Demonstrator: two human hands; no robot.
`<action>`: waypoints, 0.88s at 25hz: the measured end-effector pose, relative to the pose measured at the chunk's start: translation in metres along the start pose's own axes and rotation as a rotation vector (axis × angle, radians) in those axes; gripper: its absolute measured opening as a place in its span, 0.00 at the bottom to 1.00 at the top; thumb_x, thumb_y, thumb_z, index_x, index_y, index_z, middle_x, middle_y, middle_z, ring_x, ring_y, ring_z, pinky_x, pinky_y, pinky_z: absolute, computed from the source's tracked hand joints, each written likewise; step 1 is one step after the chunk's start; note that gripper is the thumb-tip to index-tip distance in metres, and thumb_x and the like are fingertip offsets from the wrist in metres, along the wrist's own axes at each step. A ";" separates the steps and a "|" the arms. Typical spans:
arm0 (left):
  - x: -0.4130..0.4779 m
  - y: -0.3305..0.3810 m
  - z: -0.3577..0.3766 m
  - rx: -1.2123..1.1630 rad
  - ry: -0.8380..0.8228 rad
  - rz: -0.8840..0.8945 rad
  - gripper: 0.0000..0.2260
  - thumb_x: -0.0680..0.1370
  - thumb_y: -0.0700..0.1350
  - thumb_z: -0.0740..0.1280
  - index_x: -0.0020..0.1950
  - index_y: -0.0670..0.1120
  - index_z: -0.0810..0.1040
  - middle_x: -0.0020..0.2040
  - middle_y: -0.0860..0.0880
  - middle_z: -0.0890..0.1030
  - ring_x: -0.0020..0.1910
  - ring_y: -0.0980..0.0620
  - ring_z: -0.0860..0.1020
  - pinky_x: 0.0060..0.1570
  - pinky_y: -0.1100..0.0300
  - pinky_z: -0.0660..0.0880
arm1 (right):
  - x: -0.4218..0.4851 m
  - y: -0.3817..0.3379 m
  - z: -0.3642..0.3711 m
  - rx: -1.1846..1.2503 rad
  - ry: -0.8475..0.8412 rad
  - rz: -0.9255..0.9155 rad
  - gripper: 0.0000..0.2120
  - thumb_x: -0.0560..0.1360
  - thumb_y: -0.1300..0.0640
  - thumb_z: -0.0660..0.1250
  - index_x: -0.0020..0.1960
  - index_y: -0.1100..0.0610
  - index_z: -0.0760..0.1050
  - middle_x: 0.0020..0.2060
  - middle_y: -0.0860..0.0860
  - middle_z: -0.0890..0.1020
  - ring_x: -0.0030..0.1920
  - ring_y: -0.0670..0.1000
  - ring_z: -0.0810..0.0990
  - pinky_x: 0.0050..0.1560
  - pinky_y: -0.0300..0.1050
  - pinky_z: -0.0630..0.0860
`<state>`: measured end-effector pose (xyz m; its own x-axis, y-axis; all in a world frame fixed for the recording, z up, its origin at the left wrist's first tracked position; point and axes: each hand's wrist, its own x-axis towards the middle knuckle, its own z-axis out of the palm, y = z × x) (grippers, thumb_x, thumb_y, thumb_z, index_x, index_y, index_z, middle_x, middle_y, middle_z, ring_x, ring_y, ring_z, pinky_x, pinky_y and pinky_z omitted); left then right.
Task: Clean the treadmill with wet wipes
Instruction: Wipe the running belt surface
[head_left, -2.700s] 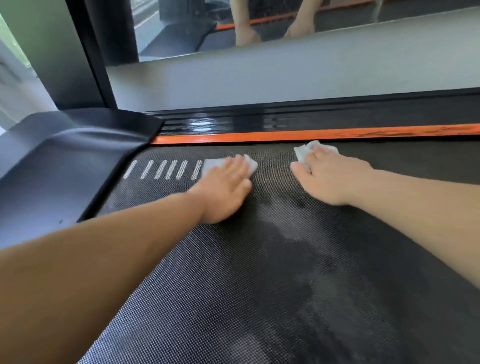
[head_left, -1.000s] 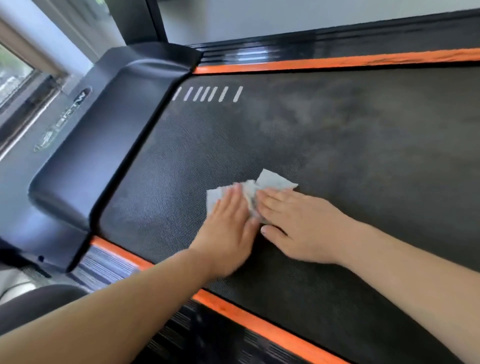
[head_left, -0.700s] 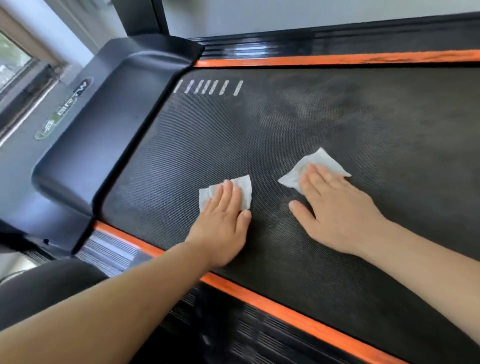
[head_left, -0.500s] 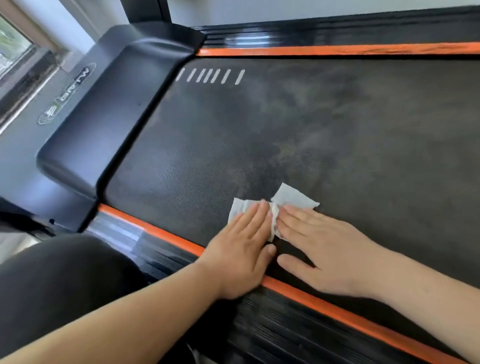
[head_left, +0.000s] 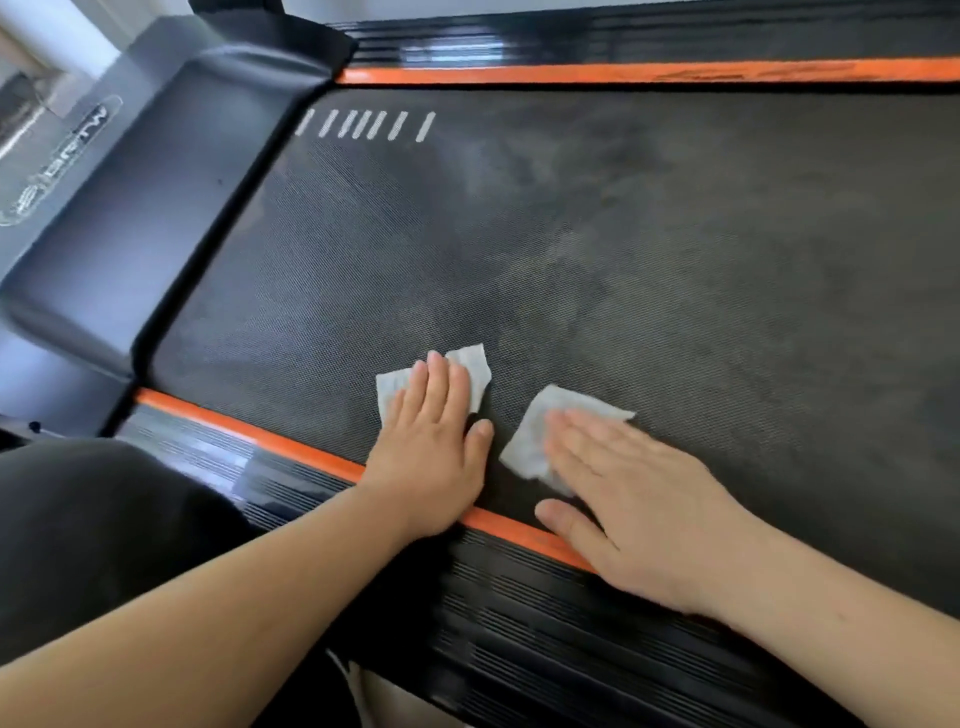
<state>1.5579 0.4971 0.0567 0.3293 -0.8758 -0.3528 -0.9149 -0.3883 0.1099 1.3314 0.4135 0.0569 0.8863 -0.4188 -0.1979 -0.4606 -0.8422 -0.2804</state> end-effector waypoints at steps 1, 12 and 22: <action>0.002 0.011 0.001 0.007 0.003 0.062 0.36 0.79 0.63 0.38 0.83 0.47 0.42 0.83 0.45 0.37 0.81 0.46 0.35 0.80 0.44 0.41 | 0.002 0.004 0.001 -0.044 0.038 0.101 0.42 0.81 0.32 0.39 0.79 0.61 0.65 0.79 0.58 0.64 0.81 0.55 0.59 0.78 0.56 0.62; 0.067 -0.026 -0.021 0.109 0.003 0.238 0.36 0.78 0.64 0.35 0.83 0.49 0.41 0.83 0.48 0.37 0.81 0.48 0.35 0.80 0.46 0.39 | 0.086 0.023 -0.017 -0.111 -0.012 -0.074 0.46 0.78 0.27 0.32 0.83 0.55 0.57 0.82 0.56 0.54 0.83 0.60 0.47 0.80 0.62 0.49; 0.068 -0.040 -0.027 0.171 -0.027 0.477 0.35 0.80 0.65 0.39 0.84 0.48 0.42 0.83 0.49 0.40 0.82 0.50 0.38 0.80 0.51 0.38 | 0.137 0.044 -0.032 -0.036 0.099 -0.012 0.38 0.81 0.36 0.39 0.81 0.57 0.60 0.82 0.53 0.58 0.82 0.51 0.50 0.82 0.49 0.49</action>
<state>1.6231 0.4456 0.0540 -0.1384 -0.9356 -0.3249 -0.9879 0.1074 0.1116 1.4335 0.3081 0.0473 0.8931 -0.4386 -0.1002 -0.4493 -0.8583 -0.2480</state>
